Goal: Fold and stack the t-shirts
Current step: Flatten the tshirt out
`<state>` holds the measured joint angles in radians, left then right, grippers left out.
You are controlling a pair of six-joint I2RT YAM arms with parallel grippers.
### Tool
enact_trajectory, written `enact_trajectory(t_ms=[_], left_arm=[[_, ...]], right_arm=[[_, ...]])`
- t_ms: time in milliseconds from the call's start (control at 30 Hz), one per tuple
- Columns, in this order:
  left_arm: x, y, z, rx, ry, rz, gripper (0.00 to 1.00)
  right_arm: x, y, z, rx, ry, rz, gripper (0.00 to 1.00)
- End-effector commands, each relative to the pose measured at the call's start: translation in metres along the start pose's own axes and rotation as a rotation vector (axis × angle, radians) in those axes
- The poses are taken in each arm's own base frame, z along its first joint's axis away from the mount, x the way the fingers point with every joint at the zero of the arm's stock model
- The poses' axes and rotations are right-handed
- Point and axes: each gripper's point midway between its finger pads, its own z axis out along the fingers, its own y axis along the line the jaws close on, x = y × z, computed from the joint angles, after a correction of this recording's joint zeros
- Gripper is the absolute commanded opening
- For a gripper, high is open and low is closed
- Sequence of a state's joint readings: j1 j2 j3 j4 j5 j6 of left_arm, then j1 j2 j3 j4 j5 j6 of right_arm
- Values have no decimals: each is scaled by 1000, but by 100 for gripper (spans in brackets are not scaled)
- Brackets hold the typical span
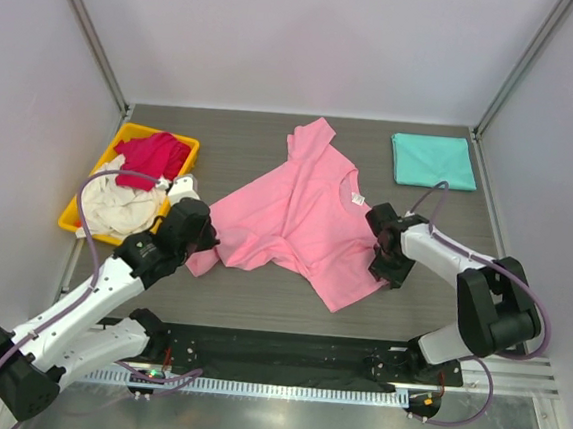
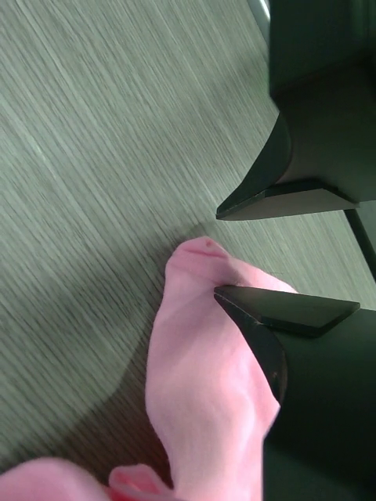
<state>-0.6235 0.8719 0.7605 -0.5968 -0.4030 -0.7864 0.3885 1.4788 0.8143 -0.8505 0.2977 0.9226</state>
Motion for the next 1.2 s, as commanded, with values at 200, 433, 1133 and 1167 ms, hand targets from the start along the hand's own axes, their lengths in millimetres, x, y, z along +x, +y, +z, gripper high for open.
enact_trajectory(t_ms=[200, 433, 1133, 1167], left_arm=[[2, -5, 8, 22, -18, -43, 0], [-30, -34, 29, 1, -48, -1, 0], [16, -9, 2, 57, 176, -198, 14], [24, -2, 0, 32, 196, -190, 26]], right_arm=[[-39, -7, -2, -30, -247, 108, 26], [-110, -3, -61, -12, -430, 115, 1], [-130, 6, -174, -458, -383, 65, 1], [-122, 5, -167, -457, -364, 63, 1]])
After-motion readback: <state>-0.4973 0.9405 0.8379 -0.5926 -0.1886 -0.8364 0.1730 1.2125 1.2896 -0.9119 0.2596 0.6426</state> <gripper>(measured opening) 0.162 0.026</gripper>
